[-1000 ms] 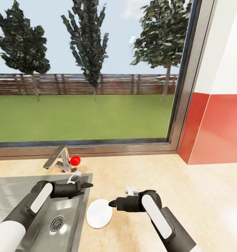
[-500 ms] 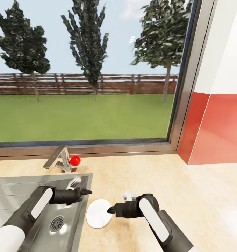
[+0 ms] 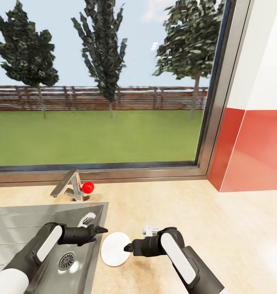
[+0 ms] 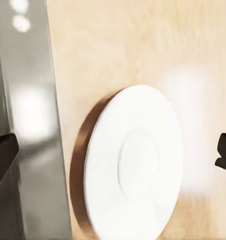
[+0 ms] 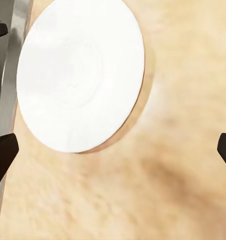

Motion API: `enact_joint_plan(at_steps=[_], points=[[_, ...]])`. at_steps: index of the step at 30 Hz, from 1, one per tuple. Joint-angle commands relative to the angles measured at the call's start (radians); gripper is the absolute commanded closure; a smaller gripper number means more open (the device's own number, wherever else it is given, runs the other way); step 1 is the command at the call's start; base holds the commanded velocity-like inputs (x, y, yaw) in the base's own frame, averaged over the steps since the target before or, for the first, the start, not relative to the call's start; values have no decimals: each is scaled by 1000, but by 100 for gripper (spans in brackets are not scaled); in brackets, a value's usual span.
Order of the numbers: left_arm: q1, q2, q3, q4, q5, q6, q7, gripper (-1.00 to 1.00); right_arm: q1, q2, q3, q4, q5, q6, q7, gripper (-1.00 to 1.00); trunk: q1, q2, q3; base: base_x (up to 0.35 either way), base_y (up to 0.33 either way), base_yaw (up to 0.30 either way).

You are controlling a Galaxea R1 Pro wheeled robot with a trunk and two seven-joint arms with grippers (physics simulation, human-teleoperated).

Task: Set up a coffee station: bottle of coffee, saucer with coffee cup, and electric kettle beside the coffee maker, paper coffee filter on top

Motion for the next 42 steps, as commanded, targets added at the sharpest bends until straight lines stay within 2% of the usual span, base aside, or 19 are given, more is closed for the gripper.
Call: enact_joint_plan(at_steps=[1,10,15,18,35,42], points=[[5,1,-9,0,-4,0,-6,-100,0,0,1,0,-10,1,-10,-100,0,-1,0,0,0,0],[17,-3,-26,2,-4,-1,-3,-100,0,0,2,0,-10,1,-10,-100,0,-1,0,0,0,0],[18,-30,-28,17,-6,-1,-3,-100,0,1,2,0,-10,1,-9,-100,0,-1,0,0,0,0],[18,-35,-29,19,-6,-1,-3,-100,0,1,3,0,-10,1,-9,-100,0,-1,0,0,0,0],[18,-38,-28,20,-5,-1,-3,-100,0,2,4,0,-11,1,-9,-100,0,-1,0,0,0,0],[18,-41,-28,20,-2,-1,-3,-100,0,20,3,2,-10,1,-9,-100,0,-1,0,0,0,0]])
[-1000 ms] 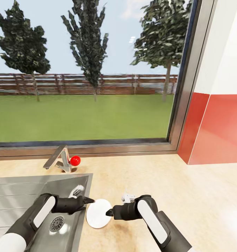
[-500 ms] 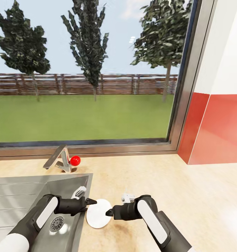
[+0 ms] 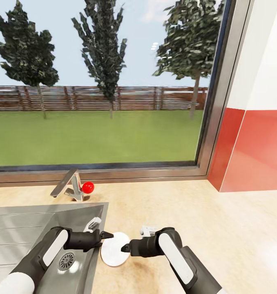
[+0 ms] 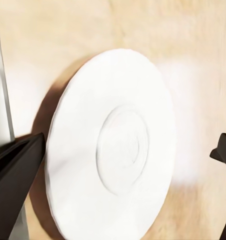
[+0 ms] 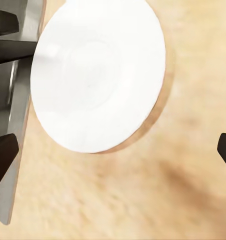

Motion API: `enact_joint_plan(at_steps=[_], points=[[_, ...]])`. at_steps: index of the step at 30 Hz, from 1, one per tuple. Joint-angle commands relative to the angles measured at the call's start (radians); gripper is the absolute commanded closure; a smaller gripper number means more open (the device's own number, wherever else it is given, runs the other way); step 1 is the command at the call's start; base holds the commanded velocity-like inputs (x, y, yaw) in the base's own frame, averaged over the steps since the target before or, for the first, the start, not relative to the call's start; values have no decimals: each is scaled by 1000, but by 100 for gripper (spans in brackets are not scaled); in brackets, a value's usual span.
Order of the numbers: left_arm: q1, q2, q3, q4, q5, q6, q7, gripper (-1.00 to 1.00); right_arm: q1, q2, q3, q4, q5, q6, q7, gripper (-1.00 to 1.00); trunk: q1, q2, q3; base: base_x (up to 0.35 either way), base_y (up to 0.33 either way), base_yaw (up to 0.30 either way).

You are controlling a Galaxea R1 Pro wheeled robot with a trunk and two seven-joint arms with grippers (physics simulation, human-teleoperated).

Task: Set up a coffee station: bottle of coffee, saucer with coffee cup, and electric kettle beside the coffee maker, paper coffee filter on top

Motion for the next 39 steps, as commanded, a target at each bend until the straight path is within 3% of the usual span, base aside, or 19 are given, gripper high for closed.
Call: enact_joint_plan(at_steps=[1,11,28,39], points=[[0,1,-3,1,-19,-2,-4,-100,0,1,1,0,-10,1,-10,-100,0,-1,-1,0,0,0],[0,-2,-3,1,-18,-2,-4,-100,0,25,1,94,-10,0,-9,-100,0,-1,-1,0,0,0],[0,-4,-7,-1,-17,-2,-12,-100,0,32,-1,95,-10,-1,-9,-100,0,-1,-1,0,0,0],[0,-34,-7,-1,-18,-2,-5,-100,0,34,-1,95,-11,-2,-9,-100,0,-1,-1,0,0,0]])
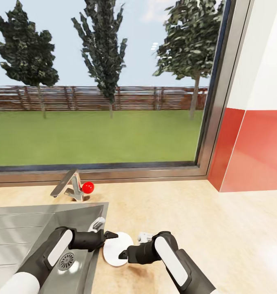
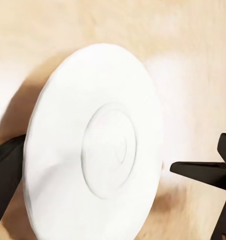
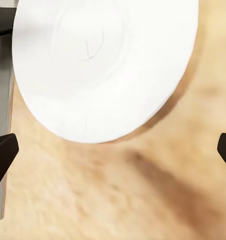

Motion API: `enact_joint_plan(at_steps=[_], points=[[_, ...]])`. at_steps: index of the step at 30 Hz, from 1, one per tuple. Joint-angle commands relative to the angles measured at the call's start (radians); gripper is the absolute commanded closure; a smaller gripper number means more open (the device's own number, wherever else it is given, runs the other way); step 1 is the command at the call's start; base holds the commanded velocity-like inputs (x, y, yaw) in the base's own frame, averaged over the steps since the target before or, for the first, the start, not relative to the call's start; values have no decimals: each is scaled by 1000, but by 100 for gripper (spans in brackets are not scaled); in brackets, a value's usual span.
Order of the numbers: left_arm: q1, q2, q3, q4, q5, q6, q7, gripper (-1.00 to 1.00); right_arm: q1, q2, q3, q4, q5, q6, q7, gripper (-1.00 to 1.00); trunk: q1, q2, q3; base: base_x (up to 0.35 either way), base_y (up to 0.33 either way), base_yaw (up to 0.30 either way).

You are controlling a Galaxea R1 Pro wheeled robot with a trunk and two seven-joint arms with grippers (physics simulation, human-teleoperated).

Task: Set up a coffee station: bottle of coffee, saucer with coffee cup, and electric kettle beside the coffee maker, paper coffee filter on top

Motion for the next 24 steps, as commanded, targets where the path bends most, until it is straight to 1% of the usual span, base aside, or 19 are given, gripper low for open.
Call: enact_joint_plan(at_steps=[1,11,24], points=[[0,1,-3,1,-15,0,-3,-100,0,0,1,-1,-10,1,-10,-100,1,-1,-1,0,0,0],[0,-3,-3,1,-14,0,-4,-100,0,1,1,-1,-10,1,-10,-100,1,-1,-1,0,0,0],[0,-21,-3,1,-15,1,-7,-100,0,5,1,-1,-10,0,-12,-100,1,-1,-1,0,0,0]])
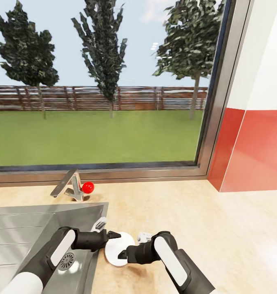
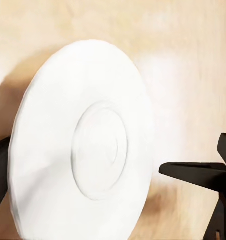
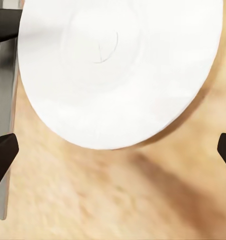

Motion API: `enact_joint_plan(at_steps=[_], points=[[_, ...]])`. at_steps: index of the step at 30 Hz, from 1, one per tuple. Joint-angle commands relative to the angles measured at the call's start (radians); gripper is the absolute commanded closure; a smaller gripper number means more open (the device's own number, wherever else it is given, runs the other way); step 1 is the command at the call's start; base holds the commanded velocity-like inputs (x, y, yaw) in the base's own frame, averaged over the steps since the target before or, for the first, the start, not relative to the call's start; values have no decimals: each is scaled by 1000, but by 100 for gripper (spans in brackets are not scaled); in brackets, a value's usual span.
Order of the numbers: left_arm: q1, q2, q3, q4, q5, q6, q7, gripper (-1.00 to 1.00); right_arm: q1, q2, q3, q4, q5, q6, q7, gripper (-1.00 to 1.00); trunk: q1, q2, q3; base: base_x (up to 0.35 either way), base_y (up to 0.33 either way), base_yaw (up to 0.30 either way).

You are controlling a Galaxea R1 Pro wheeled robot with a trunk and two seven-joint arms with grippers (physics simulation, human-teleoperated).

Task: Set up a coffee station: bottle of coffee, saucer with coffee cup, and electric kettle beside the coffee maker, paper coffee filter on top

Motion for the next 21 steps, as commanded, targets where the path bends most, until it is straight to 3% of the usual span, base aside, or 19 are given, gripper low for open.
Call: enact_joint_plan(at_steps=[1,21], points=[[0,0,-3,1,-15,1,-4,-100,0,0,1,-1,-10,1,-11,-100,0,-1,-1,0,0,0],[0,-9,-3,1,-15,0,-5,-100,0,16,-2,8,-12,-124,-12,-100,0,-1,-1,0,0,0]])
